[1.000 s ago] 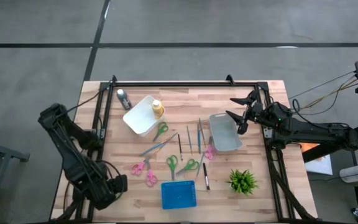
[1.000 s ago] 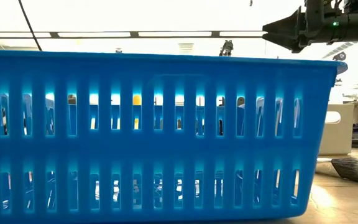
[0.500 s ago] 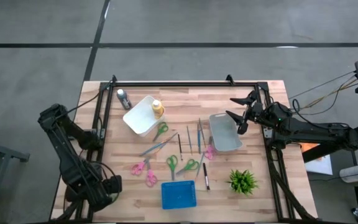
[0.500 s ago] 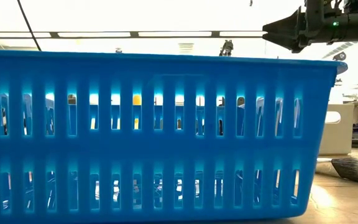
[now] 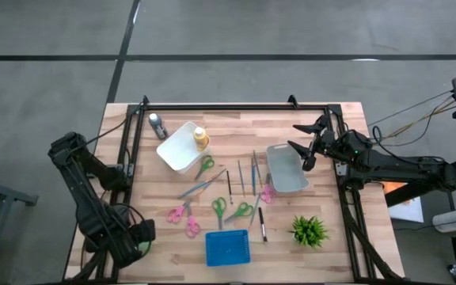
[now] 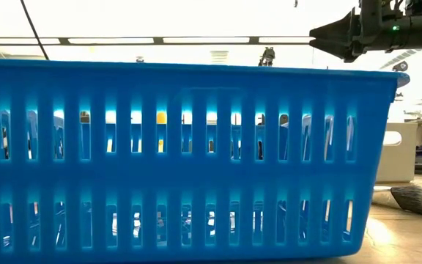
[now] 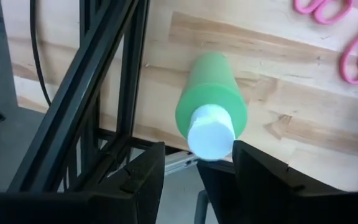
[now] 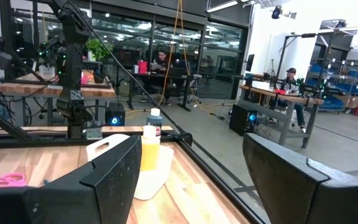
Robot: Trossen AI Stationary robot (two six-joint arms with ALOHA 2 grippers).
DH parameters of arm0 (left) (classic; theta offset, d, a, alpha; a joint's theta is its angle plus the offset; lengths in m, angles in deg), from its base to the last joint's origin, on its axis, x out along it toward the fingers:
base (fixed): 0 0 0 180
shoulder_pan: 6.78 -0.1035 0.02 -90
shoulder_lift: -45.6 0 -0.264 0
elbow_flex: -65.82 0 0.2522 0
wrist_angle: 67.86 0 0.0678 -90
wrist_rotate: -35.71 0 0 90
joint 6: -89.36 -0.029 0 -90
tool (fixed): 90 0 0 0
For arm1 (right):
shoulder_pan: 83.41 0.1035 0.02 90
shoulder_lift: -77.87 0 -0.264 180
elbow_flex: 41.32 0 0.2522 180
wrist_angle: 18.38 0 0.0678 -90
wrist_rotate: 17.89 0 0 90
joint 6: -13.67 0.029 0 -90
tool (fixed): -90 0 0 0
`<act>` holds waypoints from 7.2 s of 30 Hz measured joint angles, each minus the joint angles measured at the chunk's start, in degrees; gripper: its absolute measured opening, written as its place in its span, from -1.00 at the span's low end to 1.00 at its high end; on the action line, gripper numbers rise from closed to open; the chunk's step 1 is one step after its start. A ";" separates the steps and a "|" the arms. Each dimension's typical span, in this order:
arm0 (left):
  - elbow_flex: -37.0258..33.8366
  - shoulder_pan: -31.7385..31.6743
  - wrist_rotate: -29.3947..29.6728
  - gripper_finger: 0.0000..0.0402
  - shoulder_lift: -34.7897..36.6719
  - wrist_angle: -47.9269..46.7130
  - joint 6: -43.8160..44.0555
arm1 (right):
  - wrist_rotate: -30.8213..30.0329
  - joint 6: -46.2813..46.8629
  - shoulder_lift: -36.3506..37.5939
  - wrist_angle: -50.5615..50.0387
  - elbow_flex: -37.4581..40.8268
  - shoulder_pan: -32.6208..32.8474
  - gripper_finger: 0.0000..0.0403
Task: Pick & Place Paint Supplies
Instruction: Put the green paint bottle into the white bin
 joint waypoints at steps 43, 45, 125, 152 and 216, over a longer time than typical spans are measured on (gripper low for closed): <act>-4.54 0.00 2.55 -0.07 -0.09 4.27 -1.27 | 0.00 0.10 0.02 -0.36 0.00 -0.01 0.38; -4.54 0.00 2.55 -0.09 -0.09 4.33 -1.27 | 0.00 0.06 0.02 -0.36 0.00 -0.02 0.38; -4.00 -33.85 30.61 -0.40 22.57 -5.90 -58.26 | 0.00 0.00 0.00 -0.35 0.00 -0.01 0.38; 2.18 -80.03 17.67 -0.40 14.28 2.51 -105.10 | 0.00 0.02 0.02 -0.39 -0.01 -0.01 0.38; 9.14 -92.35 13.83 -0.40 -12.63 7.65 -127.47 | 0.00 0.00 0.00 -0.42 0.00 0.00 0.38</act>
